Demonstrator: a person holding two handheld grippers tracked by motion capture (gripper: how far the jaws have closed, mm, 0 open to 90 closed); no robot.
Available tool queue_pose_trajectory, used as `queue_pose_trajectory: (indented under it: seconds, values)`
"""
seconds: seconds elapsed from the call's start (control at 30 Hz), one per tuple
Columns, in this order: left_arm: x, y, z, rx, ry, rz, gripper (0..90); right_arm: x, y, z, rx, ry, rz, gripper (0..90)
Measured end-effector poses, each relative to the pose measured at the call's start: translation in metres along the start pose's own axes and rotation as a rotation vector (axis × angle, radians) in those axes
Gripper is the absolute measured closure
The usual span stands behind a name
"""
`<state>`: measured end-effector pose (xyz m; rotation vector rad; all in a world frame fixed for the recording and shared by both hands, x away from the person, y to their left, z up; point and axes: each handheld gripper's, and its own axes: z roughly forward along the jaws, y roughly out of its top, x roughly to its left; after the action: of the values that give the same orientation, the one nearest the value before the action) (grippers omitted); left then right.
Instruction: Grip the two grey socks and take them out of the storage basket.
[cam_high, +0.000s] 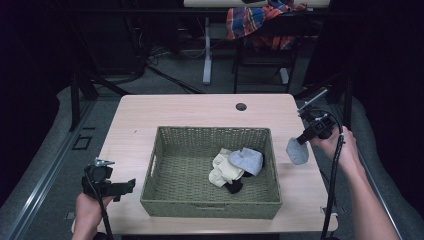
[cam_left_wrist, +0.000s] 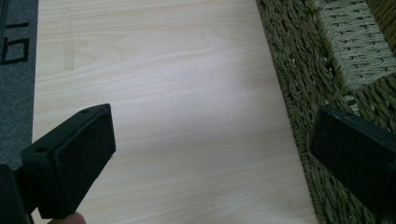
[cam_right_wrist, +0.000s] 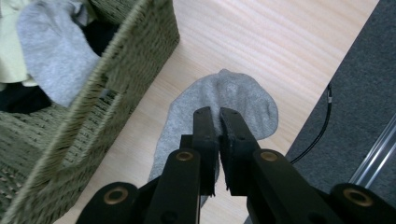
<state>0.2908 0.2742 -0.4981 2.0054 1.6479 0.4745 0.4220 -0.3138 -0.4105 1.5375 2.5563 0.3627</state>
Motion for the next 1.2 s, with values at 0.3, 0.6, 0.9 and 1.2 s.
queue_pose_trajectory:
  seconds: [0.3,0.6,0.9,1.2]
  values:
    - [0.000,0.000,0.000,-0.003,0.000,0.003,0.6,-0.003,-0.010,0.031,0.029,-0.014,0.027,85.5]
    - [0.000,0.000,0.000,-0.002,-0.002,0.003,0.6,-0.006,-0.018,0.058,0.053,-0.027,0.048,85.5]
    - [0.000,0.000,0.000,-0.001,-0.007,0.008,0.6,-0.006,-0.024,0.079,0.071,-0.028,0.047,82.4]
    - [0.000,0.000,0.000,-0.004,-0.008,0.006,0.6,-0.010,-0.031,0.052,-0.022,-0.009,0.088,38.2]
